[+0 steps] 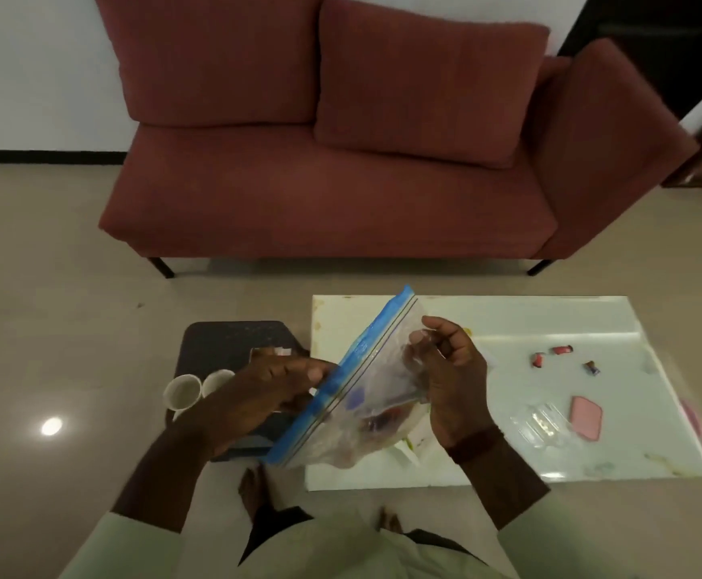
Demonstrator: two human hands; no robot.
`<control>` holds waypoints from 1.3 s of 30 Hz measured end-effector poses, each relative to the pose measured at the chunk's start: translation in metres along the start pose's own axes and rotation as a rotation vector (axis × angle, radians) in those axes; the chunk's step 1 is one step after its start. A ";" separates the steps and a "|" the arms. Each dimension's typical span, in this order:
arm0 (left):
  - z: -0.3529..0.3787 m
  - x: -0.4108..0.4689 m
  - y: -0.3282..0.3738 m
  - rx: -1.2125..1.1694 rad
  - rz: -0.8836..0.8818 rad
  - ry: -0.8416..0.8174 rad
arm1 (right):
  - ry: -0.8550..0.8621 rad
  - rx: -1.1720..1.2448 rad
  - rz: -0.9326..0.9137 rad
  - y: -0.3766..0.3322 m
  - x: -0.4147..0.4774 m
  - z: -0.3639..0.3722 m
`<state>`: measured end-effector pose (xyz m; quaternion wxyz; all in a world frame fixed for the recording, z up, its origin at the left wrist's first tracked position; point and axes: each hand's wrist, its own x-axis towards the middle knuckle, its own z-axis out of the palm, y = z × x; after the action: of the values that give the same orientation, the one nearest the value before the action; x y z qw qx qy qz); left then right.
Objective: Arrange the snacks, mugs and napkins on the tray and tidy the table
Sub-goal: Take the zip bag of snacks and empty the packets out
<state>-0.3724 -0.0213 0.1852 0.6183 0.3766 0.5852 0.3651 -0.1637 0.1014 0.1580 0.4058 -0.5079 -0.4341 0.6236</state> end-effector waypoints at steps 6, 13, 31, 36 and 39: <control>0.095 0.027 0.024 0.114 0.037 0.020 | 0.044 -0.068 -0.045 -0.012 0.001 -0.067; 0.143 0.043 0.016 0.009 0.020 0.186 | 0.131 -0.594 -0.259 -0.015 -0.011 -0.095; 0.171 0.032 -0.010 -0.104 -0.108 0.205 | -0.139 -0.149 0.332 -0.019 -0.074 -0.096; 0.185 0.040 -0.005 -0.249 -0.118 0.236 | -0.267 -0.119 0.329 -0.031 -0.053 -0.111; 0.205 0.047 -0.004 -0.327 -0.100 0.263 | -0.325 -0.129 0.327 -0.038 -0.041 -0.128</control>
<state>-0.1649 0.0108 0.1672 0.6068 0.1907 0.6120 0.4700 -0.0290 0.0898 0.1923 0.1909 -0.4895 -0.4445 0.7255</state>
